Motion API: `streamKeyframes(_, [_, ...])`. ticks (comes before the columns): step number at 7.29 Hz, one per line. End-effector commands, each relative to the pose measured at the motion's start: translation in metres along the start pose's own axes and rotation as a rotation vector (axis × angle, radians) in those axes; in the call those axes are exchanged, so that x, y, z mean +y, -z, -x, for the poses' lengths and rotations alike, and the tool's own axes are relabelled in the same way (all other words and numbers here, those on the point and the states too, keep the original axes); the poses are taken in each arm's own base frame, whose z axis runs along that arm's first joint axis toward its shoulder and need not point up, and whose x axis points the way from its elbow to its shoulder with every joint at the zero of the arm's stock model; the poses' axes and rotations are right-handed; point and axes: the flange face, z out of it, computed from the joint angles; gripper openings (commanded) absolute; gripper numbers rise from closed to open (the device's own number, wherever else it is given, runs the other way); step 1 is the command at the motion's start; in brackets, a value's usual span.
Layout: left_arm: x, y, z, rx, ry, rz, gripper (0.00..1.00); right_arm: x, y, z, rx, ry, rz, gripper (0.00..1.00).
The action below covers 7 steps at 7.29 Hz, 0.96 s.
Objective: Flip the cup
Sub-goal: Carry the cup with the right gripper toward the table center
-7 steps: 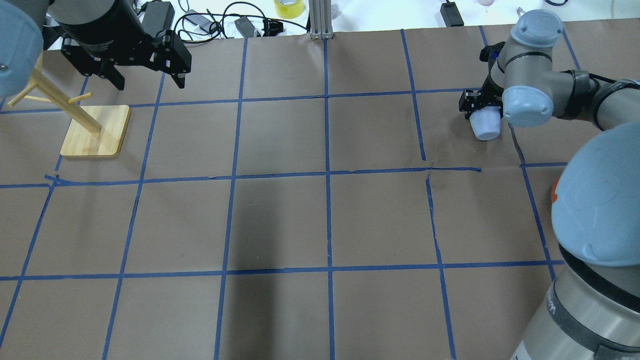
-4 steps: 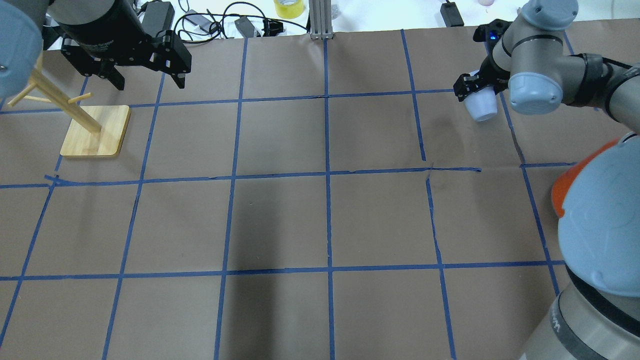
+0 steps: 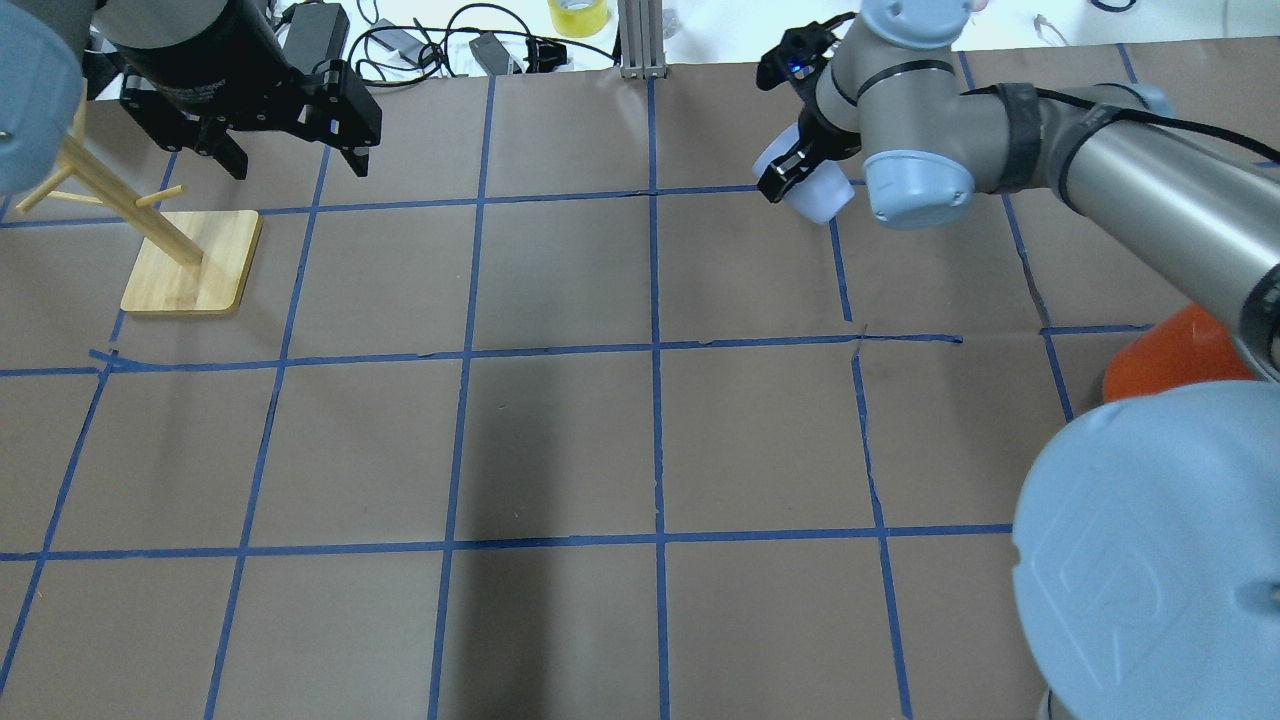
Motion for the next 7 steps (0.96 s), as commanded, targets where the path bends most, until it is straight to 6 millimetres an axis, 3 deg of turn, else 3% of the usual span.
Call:
streamKeyframes(1, [0.000,0.002,0.004,-0.009,-0.001,-0.003,1.00,-0.036,-0.019,0.073,-0.035,0.260,-0.007,0.28])
streamKeyframes(2, [0.000,0.002,0.005,-0.010,-0.021,-0.005,1.00,-0.057,-0.039,0.095,-0.031,0.455,0.004,0.28])
streamKeyframes(3, [0.000,0.002,0.005,-0.013,-0.021,-0.003,1.00,-0.084,-0.044,0.127,-0.005,0.581,0.004,0.28])
streamKeyframes(4, [0.001,0.003,0.005,-0.014,-0.021,-0.003,1.00,-0.098,-0.046,0.157,-0.008,0.633,-0.006,0.28])
streamKeyframes(7, [0.001,0.003,0.005,-0.012,-0.021,-0.002,1.00,-0.100,-0.071,0.190,-0.097,0.788,-0.038,0.28])
